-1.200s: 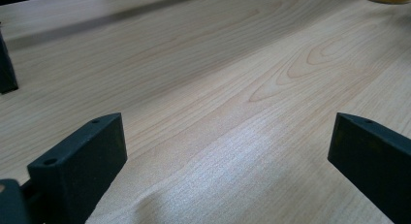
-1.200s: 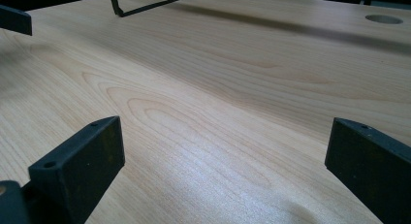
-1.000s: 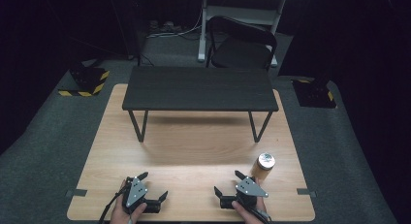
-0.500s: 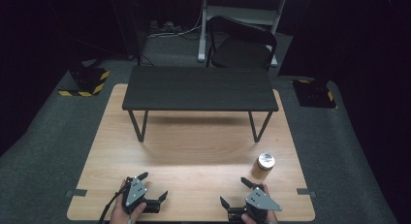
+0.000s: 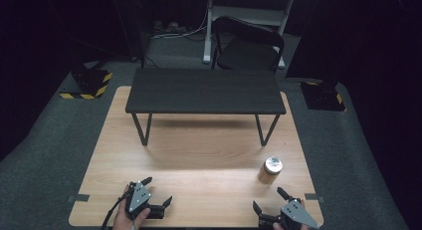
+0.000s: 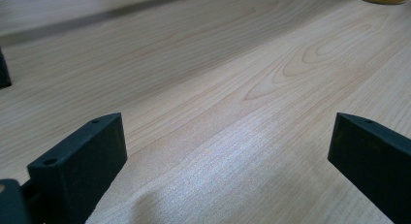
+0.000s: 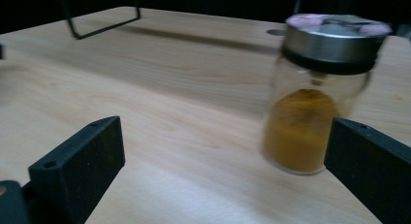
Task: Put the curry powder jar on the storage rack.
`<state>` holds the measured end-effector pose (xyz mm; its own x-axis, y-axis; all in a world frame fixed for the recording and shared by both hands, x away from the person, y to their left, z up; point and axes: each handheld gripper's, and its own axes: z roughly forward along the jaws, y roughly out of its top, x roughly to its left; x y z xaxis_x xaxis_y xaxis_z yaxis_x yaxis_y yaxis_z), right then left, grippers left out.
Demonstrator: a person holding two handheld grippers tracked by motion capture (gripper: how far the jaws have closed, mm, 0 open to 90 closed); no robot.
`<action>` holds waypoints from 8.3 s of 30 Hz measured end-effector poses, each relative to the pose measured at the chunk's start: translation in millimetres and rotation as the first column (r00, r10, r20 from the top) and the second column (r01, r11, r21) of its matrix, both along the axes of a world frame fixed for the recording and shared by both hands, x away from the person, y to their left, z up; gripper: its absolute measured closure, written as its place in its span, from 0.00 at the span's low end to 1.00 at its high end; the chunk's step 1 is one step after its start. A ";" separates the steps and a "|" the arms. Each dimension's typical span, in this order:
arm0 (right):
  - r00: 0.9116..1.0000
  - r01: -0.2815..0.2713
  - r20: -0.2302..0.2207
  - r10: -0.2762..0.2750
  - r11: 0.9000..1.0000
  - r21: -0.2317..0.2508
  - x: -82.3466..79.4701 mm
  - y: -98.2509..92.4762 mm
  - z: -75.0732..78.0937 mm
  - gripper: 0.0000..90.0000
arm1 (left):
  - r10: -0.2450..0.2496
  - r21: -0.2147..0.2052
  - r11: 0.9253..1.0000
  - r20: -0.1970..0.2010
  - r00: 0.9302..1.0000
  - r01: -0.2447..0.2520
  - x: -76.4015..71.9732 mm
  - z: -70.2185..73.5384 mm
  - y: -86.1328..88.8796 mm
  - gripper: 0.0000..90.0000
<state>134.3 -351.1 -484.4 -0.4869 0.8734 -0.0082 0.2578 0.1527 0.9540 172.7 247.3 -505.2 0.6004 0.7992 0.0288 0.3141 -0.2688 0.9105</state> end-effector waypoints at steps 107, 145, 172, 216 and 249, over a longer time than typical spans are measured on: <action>0.991 0.045 0.121 -0.048 0.999 0.025 166.0 110.7 195.3 0.34 | -0.012 -0.008 1.000 0.001 1.000 0.012 -0.1 -0.7 3.1 0.01; 0.992 0.050 0.112 -0.055 0.997 0.052 239.1 165.9 169.1 0.34 | -0.023 -0.026 0.999 -0.005 1.000 0.022 1.4 -1.6 6.8 0.01; 0.982 0.014 0.185 -0.030 0.996 0.085 220.3 156.7 160.0 0.00 | -0.023 -0.021 1.000 -0.004 1.000 0.023 1.3 -1.2 6.5 0.01; 0.980 -0.114 0.172 0.105 0.992 0.045 72.3 43.0 42.3 0.00 | -0.026 -0.017 1.000 0.005 1.000 0.026 0.8 -1.9 5.6 0.01; 1.000 -0.003 0.030 0.004 1.000 -0.013 33.3 21.6 -34.6 0.00 | -0.032 -0.013 0.999 0.011 0.999 0.032 0.6 -2.3 5.3 0.01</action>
<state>167.6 -329.5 -519.0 -0.4893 0.8715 -0.0340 0.2284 0.1656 0.9594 173.3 252.6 -507.5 0.6251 0.7801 0.0252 0.2958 -0.2666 0.9173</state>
